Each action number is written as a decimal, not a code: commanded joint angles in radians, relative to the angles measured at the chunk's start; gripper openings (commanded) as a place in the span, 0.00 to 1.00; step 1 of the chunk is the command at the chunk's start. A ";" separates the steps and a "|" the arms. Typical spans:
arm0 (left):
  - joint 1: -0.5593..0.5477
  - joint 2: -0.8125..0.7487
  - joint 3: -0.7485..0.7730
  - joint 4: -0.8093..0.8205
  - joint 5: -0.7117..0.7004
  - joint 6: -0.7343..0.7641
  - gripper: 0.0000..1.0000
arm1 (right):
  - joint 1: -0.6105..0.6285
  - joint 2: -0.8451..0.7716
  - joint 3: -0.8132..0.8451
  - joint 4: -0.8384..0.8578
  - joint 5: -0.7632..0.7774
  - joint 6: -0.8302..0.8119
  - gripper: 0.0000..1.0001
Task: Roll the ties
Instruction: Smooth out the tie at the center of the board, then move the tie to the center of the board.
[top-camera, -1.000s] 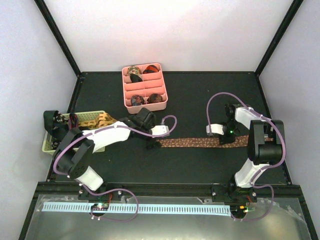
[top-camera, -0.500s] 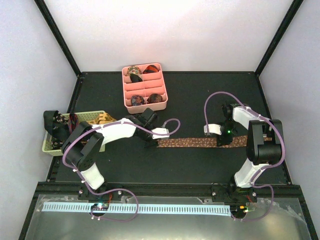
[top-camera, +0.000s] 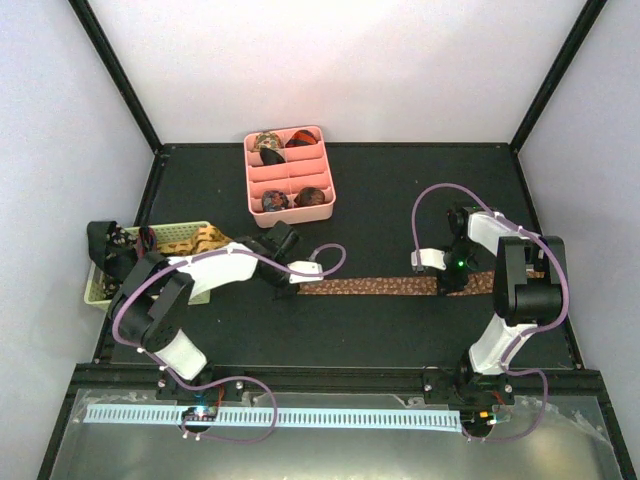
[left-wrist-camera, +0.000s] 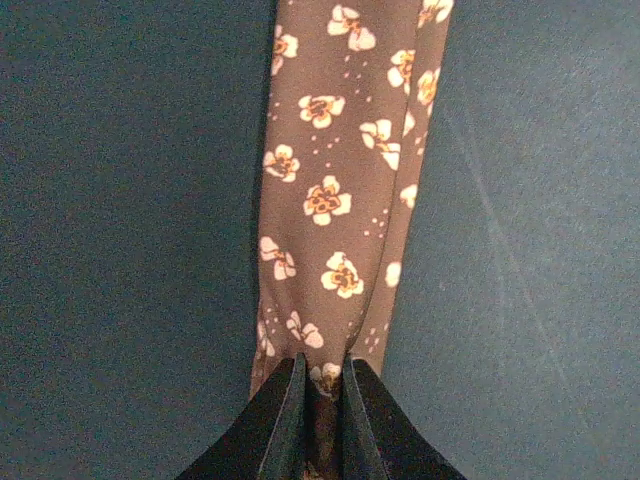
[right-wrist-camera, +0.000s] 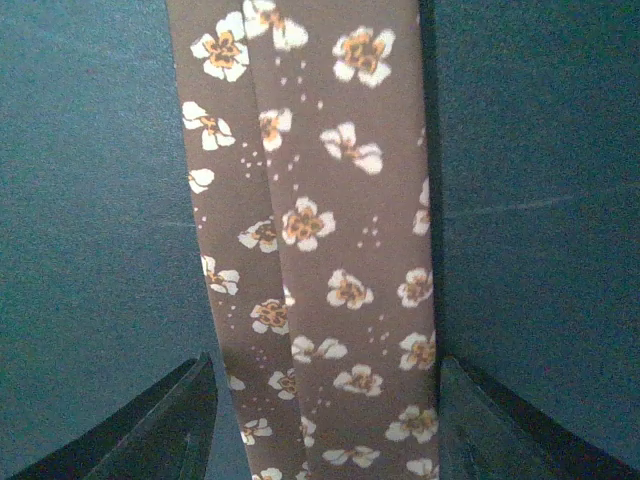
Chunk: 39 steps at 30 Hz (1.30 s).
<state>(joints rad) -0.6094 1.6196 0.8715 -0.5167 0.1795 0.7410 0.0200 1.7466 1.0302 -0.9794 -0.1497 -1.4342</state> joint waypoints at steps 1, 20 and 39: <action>0.031 -0.055 -0.039 0.024 -0.026 0.041 0.11 | -0.008 0.021 0.008 -0.004 0.032 -0.008 0.63; 0.068 -0.205 -0.073 0.028 0.065 0.071 0.63 | -0.169 0.053 0.281 -0.251 -0.102 0.087 0.66; 0.065 -0.197 -0.016 0.038 0.138 -0.003 0.71 | -0.259 -0.012 0.087 -0.025 0.071 -0.121 0.71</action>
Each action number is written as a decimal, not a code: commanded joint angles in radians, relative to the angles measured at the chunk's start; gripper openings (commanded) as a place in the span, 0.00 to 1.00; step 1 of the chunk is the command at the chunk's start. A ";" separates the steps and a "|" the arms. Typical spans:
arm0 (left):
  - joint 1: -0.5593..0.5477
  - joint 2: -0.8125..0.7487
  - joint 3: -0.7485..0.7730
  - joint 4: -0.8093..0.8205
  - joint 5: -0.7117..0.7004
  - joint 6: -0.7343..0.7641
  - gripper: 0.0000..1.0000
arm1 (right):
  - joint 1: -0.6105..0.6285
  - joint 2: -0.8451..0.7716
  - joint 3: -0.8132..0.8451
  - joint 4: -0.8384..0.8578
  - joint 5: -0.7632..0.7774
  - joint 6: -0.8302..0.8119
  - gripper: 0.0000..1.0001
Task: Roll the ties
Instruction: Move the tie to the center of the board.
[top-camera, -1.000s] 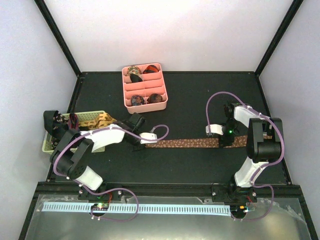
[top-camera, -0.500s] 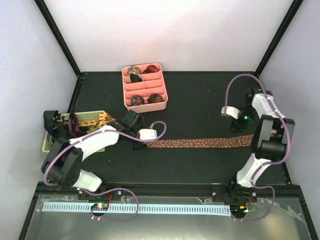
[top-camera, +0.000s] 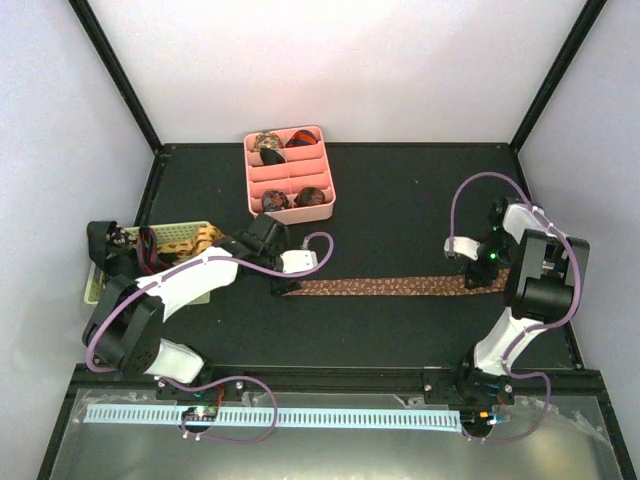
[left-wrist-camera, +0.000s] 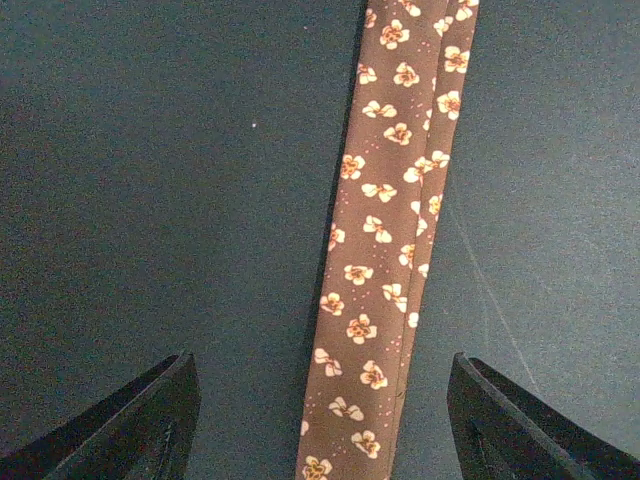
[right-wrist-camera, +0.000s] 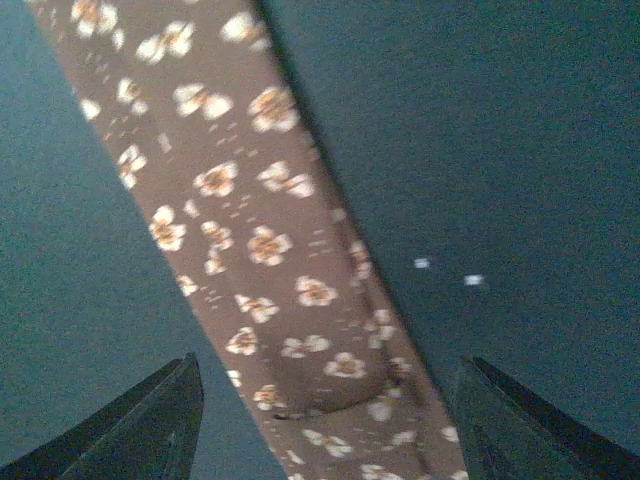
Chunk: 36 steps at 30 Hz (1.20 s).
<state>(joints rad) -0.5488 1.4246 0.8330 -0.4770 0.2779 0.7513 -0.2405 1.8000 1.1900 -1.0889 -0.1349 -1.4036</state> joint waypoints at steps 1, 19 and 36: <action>0.005 -0.002 0.024 -0.002 0.041 -0.014 0.71 | -0.001 -0.076 -0.088 0.096 0.067 -0.195 0.71; 0.004 -0.016 0.015 -0.004 0.027 -0.006 0.71 | -0.016 0.055 -0.048 0.100 0.157 -0.274 0.33; -0.097 -0.023 -0.022 0.052 0.104 -0.076 0.72 | -0.246 0.070 -0.074 0.206 0.347 -0.465 0.28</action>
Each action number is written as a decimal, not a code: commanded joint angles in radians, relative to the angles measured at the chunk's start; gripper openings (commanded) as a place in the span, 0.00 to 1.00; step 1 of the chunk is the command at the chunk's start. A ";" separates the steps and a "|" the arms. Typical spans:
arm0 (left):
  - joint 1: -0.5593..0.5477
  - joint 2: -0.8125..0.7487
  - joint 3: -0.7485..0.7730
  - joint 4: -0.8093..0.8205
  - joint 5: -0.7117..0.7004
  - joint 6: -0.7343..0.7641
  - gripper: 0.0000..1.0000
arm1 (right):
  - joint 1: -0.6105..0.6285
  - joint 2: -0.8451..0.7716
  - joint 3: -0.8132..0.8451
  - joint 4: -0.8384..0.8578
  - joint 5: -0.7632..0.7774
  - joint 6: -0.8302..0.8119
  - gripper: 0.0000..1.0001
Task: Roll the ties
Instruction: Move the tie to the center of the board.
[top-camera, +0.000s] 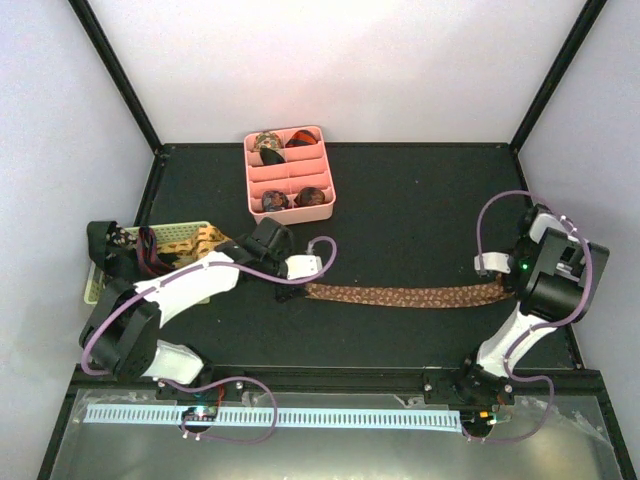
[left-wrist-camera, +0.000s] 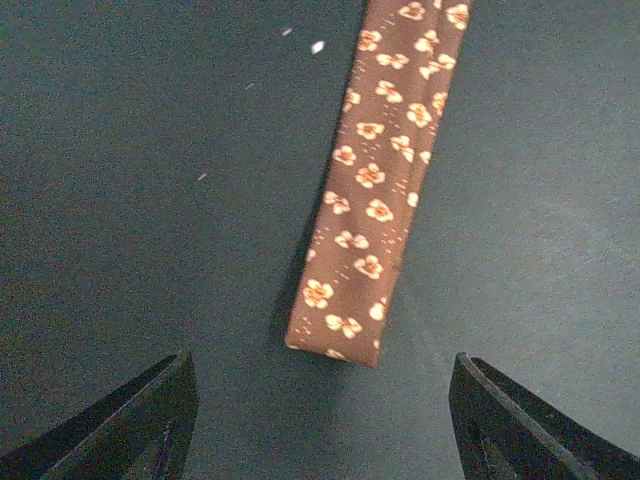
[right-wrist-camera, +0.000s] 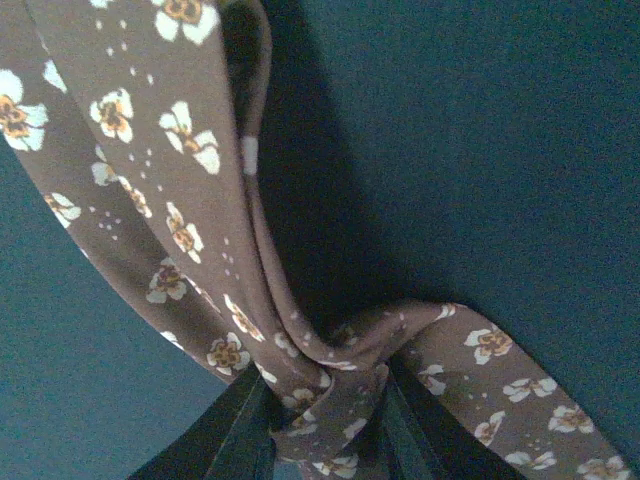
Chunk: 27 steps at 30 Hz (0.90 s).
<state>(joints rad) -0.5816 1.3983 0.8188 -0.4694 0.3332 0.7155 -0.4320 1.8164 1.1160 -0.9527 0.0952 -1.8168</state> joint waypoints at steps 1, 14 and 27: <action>-0.087 0.014 -0.006 0.061 0.040 -0.054 0.72 | -0.056 0.064 0.017 0.063 0.112 -0.038 0.29; -0.241 0.332 0.240 0.079 -0.015 -0.121 0.75 | -0.056 0.053 0.288 -0.217 -0.107 0.131 0.65; -0.276 0.467 0.323 -0.001 -0.082 -0.126 0.71 | 0.120 -0.118 0.246 -0.286 -0.506 0.335 0.79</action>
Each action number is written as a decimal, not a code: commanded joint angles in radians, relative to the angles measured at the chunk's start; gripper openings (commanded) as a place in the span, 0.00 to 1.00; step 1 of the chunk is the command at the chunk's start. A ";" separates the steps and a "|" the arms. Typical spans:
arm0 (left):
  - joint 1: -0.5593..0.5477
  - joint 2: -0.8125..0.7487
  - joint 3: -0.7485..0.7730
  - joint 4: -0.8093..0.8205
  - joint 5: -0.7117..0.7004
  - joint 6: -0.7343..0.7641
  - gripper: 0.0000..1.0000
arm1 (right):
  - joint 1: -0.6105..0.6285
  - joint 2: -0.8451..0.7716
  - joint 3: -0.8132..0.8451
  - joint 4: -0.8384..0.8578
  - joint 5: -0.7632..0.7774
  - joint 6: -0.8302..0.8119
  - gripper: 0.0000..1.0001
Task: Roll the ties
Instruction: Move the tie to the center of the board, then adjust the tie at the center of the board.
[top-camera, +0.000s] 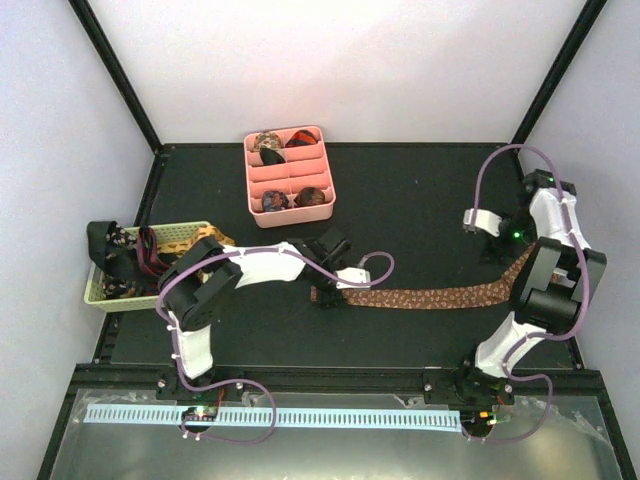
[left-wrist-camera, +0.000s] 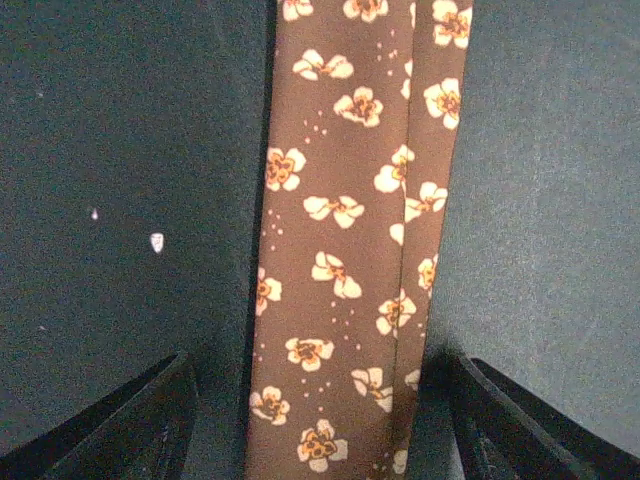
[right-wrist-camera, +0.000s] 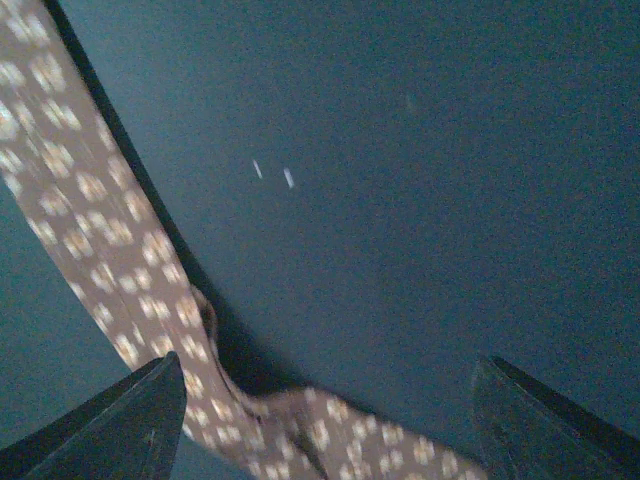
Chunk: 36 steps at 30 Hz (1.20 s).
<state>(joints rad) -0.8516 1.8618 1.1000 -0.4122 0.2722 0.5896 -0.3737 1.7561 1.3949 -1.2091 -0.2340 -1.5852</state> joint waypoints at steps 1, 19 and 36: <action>-0.008 -0.002 0.042 -0.075 -0.024 0.004 0.66 | 0.080 -0.072 -0.040 -0.023 -0.206 0.127 0.79; 0.066 -0.260 -0.169 -0.040 0.015 -0.081 0.69 | 0.338 -0.143 -0.186 0.082 -0.469 0.685 0.69; 0.266 -0.453 -0.270 0.029 0.092 -0.200 0.78 | 0.632 -0.243 -0.612 0.346 -0.040 0.214 0.95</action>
<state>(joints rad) -0.5880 1.4322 0.8474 -0.4072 0.3264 0.4183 0.2199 1.5124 0.8284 -0.9421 -0.3676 -1.2980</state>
